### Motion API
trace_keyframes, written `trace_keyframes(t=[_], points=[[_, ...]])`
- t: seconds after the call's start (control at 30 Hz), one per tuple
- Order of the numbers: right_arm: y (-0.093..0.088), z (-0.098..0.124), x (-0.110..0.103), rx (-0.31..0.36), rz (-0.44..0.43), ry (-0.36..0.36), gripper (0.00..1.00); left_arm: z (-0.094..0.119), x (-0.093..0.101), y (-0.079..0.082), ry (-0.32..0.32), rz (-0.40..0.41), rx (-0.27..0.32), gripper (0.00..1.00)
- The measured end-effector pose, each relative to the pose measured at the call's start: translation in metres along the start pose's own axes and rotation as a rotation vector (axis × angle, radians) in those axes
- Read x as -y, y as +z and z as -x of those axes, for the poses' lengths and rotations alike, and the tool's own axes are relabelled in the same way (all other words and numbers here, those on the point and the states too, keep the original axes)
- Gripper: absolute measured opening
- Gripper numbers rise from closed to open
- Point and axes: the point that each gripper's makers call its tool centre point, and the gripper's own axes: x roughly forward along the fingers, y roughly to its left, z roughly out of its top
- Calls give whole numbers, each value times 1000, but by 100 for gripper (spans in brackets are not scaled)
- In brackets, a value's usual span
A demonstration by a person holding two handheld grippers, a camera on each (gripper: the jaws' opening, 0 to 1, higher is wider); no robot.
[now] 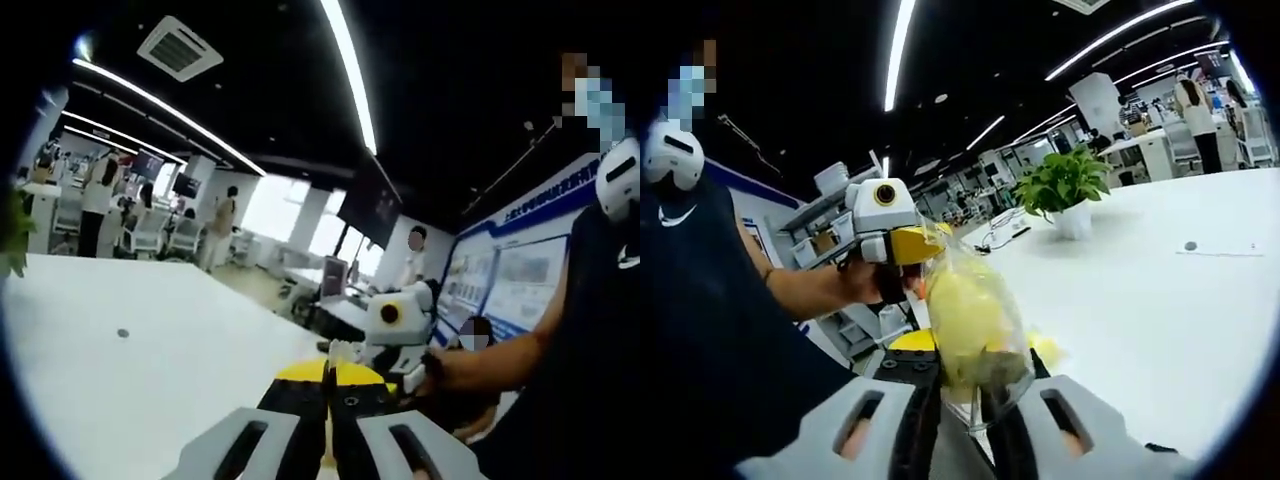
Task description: Compare the silicone blocks by pressing each to a similar depth, holding the contact briefly, and releasing to observe deformation and rebound differences across the visible hardness samples.
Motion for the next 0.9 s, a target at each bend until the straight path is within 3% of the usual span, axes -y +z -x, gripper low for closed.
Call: trace_keyframes(t=[0.33, 0.57, 0.6, 0.67, 0.77, 0.9], points=[[6, -3, 12, 48, 47, -29, 15, -6, -2, 9, -9, 30, 18, 0], [9, -1, 16, 95, 27, -49, 21, -11, 0, 13, -23, 43, 25, 0], [10, -1, 19, 107, 31, -65, 24, -13, 2, 12, -33, 54, 21, 0], [13, 0, 27, 137, 67, -117, 41, -16, 5, 10, -31, 51, 20, 0], [8, 0, 33, 114, 83, -160, 59, -19, 8, 10, -37, 53, 23, 0], [8, 9, 50, 129, 111, -274, 96, -22, 11, 10, -45, 65, 31, 0]])
